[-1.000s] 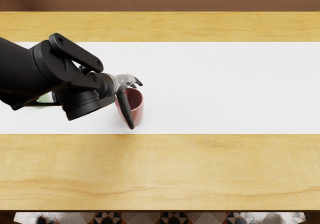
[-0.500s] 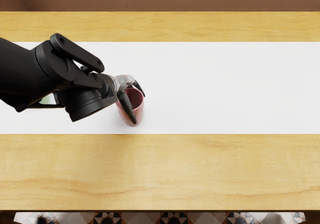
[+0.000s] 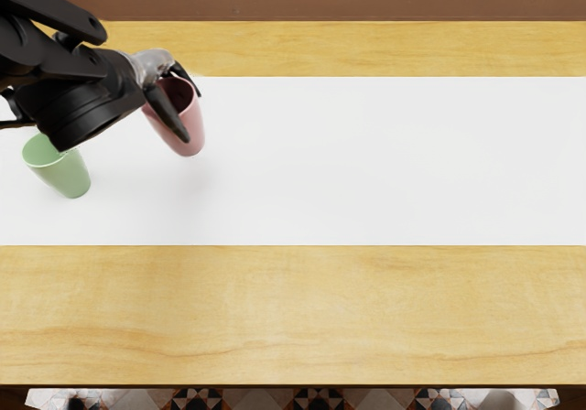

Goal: Pick up cup and place in cup with left hand

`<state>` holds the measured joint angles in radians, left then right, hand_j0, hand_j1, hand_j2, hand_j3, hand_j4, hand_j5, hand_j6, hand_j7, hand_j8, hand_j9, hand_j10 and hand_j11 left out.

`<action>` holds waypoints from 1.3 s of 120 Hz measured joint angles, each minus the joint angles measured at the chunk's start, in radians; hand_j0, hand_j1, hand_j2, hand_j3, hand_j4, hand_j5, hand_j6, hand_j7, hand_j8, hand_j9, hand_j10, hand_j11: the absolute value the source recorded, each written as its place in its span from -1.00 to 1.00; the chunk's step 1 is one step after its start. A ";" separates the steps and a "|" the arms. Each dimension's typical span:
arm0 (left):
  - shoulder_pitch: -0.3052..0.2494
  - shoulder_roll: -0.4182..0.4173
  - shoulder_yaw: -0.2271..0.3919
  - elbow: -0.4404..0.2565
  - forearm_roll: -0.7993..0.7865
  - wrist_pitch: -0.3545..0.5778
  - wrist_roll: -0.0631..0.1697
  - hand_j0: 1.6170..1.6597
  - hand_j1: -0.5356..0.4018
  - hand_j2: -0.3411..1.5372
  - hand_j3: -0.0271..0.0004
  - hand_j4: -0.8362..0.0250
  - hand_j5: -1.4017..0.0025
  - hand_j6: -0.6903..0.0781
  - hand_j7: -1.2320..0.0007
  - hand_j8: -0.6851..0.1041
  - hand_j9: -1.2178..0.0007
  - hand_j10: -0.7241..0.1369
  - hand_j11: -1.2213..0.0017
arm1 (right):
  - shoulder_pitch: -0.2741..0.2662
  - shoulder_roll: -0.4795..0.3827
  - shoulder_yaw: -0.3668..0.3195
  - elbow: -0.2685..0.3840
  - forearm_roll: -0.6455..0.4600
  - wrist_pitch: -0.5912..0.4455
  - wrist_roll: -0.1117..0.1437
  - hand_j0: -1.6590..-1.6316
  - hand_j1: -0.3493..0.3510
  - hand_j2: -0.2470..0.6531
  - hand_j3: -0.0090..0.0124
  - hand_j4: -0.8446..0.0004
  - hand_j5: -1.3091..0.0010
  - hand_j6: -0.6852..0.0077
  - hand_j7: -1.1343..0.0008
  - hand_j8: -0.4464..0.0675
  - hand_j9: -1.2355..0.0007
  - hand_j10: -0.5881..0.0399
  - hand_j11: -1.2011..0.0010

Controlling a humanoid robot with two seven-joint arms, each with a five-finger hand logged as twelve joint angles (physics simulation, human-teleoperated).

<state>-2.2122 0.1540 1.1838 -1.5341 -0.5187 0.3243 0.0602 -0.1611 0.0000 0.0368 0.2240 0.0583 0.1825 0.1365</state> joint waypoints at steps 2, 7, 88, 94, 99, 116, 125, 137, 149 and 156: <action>-0.001 0.009 0.014 0.000 0.001 0.000 0.001 0.63 -0.13 -0.56 0.97 -0.23 -0.05 0.07 -0.18 0.29 -0.18 -0.06 -0.17 | 0.000 0.000 0.000 0.000 0.000 0.000 0.000 -0.93 -0.95 -0.46 -0.16 0.96 0.97 0.93 0.96 0.68 0.97 0.82 0.97; -0.001 0.031 0.051 0.001 0.002 0.001 0.001 0.62 -0.12 -0.57 0.97 -0.25 -0.03 0.05 -0.17 0.26 -0.18 -0.07 -0.17 | 0.000 0.000 0.000 0.000 0.000 0.000 0.000 -0.93 -0.95 -0.46 -0.16 0.96 0.97 0.93 0.96 0.68 0.97 0.82 0.97; 0.063 0.148 0.298 0.084 0.009 0.001 -0.002 0.73 -0.13 -0.54 0.97 -0.24 0.08 0.07 -0.04 0.26 -0.12 0.04 -0.12 | 0.000 0.000 0.000 0.000 0.000 0.000 0.000 -0.93 -0.95 -0.46 -0.16 0.96 0.97 0.94 0.96 0.68 0.97 0.83 0.97; 0.064 0.150 0.299 0.084 0.010 0.000 -0.002 0.70 -0.08 -0.55 0.97 -0.22 0.08 0.10 -0.05 0.27 -0.13 0.04 -0.13 | 0.000 0.000 0.000 0.000 0.000 0.000 0.000 -0.93 -0.95 -0.46 -0.16 0.96 0.97 0.94 0.96 0.68 0.97 0.83 0.97; 0.063 0.151 0.299 0.084 0.010 -0.002 -0.002 0.68 -0.06 -0.57 0.97 -0.26 0.08 0.08 -0.05 0.26 -0.13 0.01 -0.13 | 0.000 0.000 0.000 0.000 0.000 0.000 0.000 -0.93 -0.95 -0.46 -0.16 0.96 0.97 0.94 0.96 0.68 0.97 0.83 0.97; 0.057 0.153 0.299 0.082 0.010 -0.044 -0.002 0.65 -0.09 -0.56 0.97 -0.25 0.05 0.08 -0.08 0.25 -0.14 -0.01 -0.15 | 0.000 0.000 0.000 0.000 0.000 0.000 0.000 -0.93 -0.95 -0.46 -0.16 0.96 0.97 0.94 0.96 0.68 0.97 0.83 0.97; 0.053 0.153 0.300 0.082 0.011 -0.068 -0.002 0.65 -0.07 -0.55 0.97 -0.22 0.06 0.13 -0.08 0.27 -0.14 0.02 -0.16 | 0.000 0.000 0.000 0.000 0.000 0.000 0.000 -0.93 -0.95 -0.46 -0.16 0.96 0.97 0.94 0.96 0.68 0.97 0.83 0.97; 0.051 0.162 0.300 0.081 0.013 -0.084 -0.002 0.69 -0.11 -0.54 0.97 -0.22 0.09 0.13 -0.08 0.29 -0.14 -0.01 -0.15 | 0.000 0.000 0.000 0.000 0.000 0.000 0.000 -0.93 -0.95 -0.46 -0.16 0.96 0.97 0.94 0.96 0.68 0.97 0.83 0.97; 0.050 0.164 0.301 0.079 0.010 -0.093 -0.001 0.68 -0.15 -0.53 0.97 -0.17 0.06 0.18 -0.11 0.33 -0.15 0.03 -0.15 | 0.000 0.000 0.000 0.000 0.000 0.000 0.000 -0.93 -0.95 -0.46 -0.16 0.96 0.97 0.94 0.96 0.68 0.97 0.83 0.97; 0.049 0.167 0.302 0.077 0.009 -0.095 -0.001 0.69 -0.16 -0.53 0.97 -0.16 0.05 0.19 -0.11 0.33 -0.15 0.03 -0.15 | 0.000 0.000 0.000 0.000 0.000 0.000 0.000 -0.93 -0.95 -0.46 -0.16 0.96 0.97 0.94 0.96 0.68 0.97 0.83 0.97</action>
<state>-2.1629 0.3206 1.4855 -1.4572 -0.5092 0.2289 0.0593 -0.1611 0.0000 0.0368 0.2240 0.0583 0.1825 0.1365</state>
